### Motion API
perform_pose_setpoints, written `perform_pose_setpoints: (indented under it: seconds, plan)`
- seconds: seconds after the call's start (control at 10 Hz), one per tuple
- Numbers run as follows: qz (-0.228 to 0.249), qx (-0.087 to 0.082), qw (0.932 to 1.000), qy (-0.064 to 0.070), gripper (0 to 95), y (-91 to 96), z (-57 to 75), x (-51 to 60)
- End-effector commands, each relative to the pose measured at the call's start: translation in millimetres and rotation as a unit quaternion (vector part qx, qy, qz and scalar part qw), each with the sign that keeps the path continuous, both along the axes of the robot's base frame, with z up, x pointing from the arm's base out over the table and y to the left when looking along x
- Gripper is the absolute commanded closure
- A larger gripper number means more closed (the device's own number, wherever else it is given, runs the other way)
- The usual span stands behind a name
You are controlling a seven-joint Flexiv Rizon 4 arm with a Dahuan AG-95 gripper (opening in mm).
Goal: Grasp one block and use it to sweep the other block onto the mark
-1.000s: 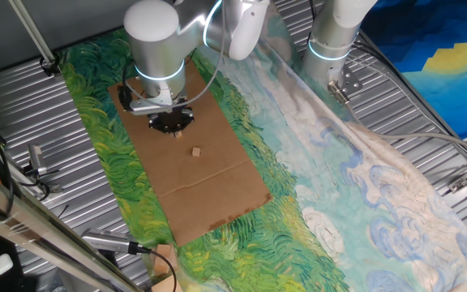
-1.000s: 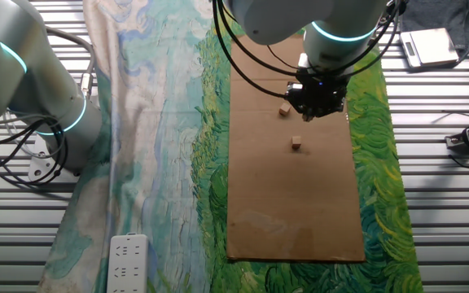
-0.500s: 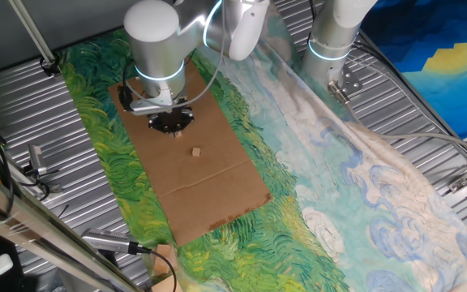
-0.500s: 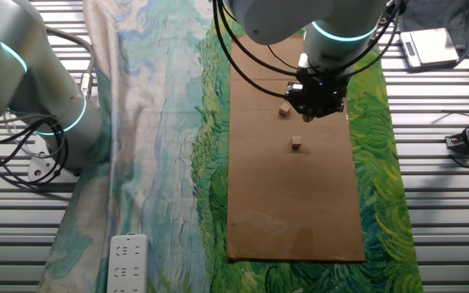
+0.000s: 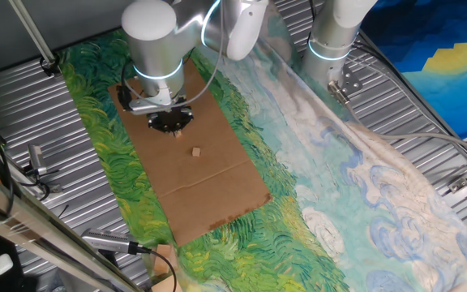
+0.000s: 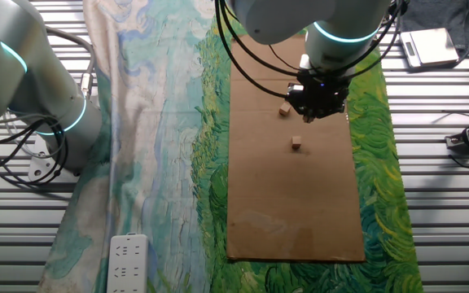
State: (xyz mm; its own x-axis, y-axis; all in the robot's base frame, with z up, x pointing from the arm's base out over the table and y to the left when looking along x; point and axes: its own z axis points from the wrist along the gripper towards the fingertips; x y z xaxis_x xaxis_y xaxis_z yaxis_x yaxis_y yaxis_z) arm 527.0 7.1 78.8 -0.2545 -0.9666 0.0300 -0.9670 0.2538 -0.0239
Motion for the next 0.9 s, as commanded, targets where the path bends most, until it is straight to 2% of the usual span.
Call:
perform_pose_setpoints:
  seconds: [0.1, 0.6, 0.9]
  plan:
    - [0.028, 0.004, 0.9996, 0.003, 95.0, -27.4, 3.4, 14.7]
    - [0.081, 0.007, 0.9967, 0.004, 95.0, -110.5, 0.8, 45.3]
    - [0.094, 0.008, 0.9956, 0.002, 95.0, -137.9, -3.3, 48.0]
